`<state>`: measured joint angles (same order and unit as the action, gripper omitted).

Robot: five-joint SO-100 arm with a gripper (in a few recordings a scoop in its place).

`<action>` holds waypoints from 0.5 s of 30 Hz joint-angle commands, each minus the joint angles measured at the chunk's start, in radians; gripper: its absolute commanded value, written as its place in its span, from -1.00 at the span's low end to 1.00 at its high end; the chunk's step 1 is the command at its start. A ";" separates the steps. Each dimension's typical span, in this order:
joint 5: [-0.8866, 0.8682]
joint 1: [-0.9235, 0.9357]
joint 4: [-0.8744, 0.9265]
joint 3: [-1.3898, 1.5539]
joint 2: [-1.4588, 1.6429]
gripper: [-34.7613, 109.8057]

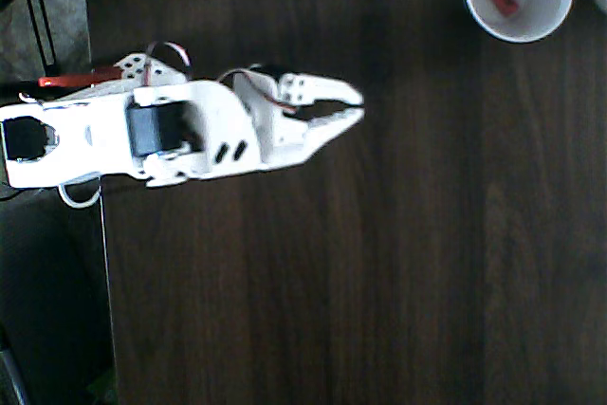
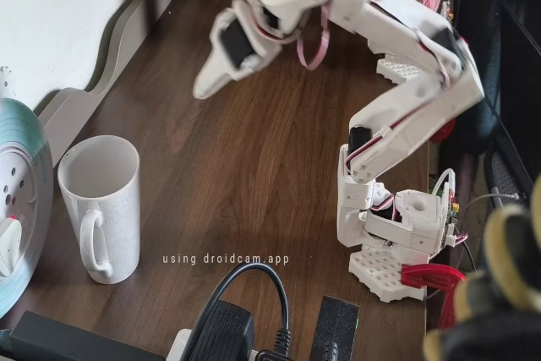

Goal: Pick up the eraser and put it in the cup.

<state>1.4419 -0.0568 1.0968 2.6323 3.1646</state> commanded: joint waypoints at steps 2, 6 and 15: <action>0.207 0.049 0.012 0.201 0.124 -0.52; 0.387 0.106 -0.002 0.356 0.124 -0.52; 0.291 0.040 0.204 0.423 0.121 -0.52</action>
<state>1.5079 0.0107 1.2103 3.0480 3.2628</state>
